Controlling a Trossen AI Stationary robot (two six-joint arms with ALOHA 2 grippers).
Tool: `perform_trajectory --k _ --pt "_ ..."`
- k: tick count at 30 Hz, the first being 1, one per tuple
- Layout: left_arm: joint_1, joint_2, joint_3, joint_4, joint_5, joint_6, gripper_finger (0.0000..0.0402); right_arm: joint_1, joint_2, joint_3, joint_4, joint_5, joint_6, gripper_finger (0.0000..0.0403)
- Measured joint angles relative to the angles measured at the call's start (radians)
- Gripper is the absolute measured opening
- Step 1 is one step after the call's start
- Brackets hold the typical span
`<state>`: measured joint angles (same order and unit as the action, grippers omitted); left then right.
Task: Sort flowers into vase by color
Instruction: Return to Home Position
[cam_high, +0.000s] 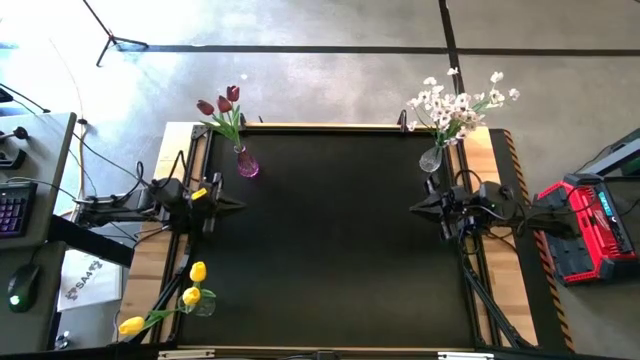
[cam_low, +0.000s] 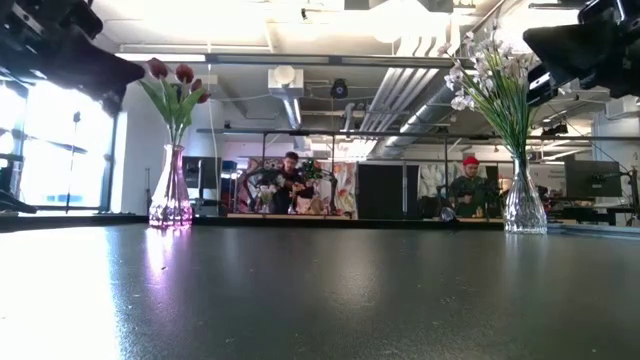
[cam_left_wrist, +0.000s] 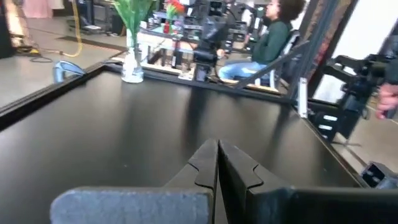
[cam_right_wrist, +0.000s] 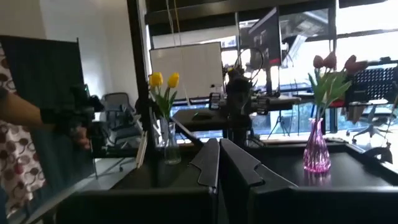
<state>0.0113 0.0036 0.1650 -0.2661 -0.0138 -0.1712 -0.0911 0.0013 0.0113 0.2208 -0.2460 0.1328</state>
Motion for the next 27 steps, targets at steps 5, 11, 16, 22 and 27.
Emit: perform_trajectory --k 5,11,16,22,27 --pt "0.000 0.000 -0.009 -0.019 -0.070 0.016 0.0000 0.000 0.000 0.000 -0.014 0.000 -0.031 0.0000" --pt "0.000 0.015 -0.118 0.198 -0.044 -0.008 0.0000 0.000 0.002 -0.001 -0.060 0.013 -0.062 0.0000" --pt "0.000 0.018 -0.153 0.284 -0.040 -0.016 0.0000 0.000 0.004 -0.001 -0.069 0.014 -0.046 0.0000" --pt "0.000 0.030 -0.153 0.282 -0.039 0.019 0.0000 0.000 0.004 -0.001 -0.166 0.015 -0.039 0.0000" --pt "0.000 0.078 -0.153 0.281 -0.042 0.042 0.0000 -0.001 0.002 -0.002 -0.124 0.025 -0.035 0.0000"
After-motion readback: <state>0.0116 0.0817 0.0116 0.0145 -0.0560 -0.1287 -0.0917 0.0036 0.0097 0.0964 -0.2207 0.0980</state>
